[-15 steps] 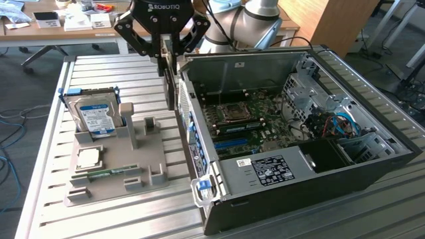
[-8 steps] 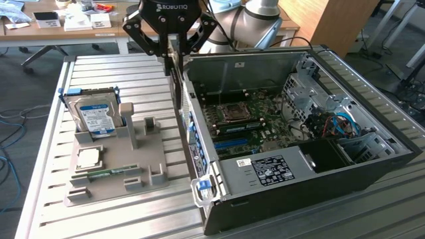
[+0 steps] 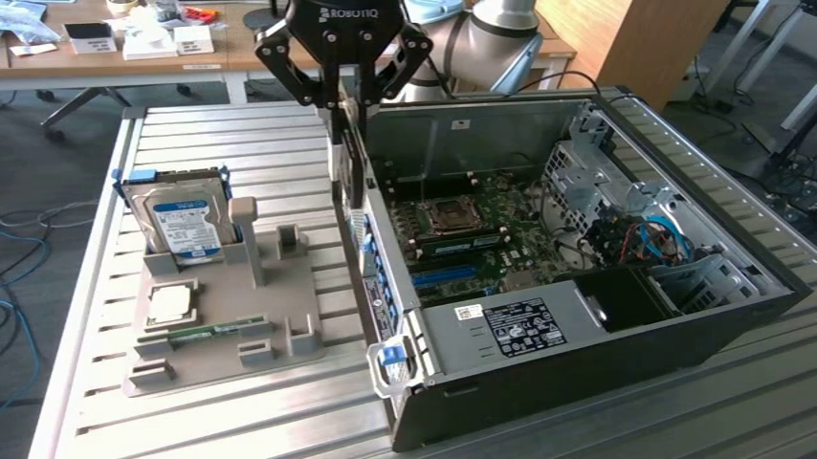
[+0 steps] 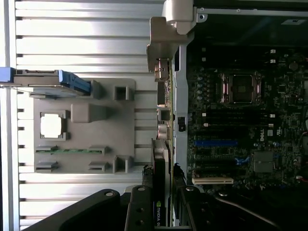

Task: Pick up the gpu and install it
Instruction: 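Pick up the gpu and move the gpu toward the slot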

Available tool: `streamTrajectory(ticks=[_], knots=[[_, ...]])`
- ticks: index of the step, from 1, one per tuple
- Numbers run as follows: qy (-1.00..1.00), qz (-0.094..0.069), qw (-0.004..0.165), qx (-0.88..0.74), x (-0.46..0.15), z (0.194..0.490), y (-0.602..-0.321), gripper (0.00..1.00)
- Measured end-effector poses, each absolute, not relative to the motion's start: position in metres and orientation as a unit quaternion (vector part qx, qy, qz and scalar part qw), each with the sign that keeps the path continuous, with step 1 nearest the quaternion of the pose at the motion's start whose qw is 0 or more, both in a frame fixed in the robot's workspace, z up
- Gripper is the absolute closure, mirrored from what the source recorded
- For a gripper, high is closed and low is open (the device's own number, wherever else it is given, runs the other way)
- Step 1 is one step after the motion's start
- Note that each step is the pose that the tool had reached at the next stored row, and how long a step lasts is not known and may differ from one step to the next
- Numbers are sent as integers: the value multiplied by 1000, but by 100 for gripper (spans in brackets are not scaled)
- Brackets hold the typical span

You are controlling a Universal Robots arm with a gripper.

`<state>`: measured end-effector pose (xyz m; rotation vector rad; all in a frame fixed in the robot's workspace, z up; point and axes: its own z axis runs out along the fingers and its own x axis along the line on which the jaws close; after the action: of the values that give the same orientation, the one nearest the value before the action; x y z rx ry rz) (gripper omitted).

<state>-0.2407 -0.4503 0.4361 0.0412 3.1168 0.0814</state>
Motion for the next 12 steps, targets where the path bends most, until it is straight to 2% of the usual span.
streamTrajectory(ticks=[12], knots=[[1000,26,12,13,-220,436,-450,73]])
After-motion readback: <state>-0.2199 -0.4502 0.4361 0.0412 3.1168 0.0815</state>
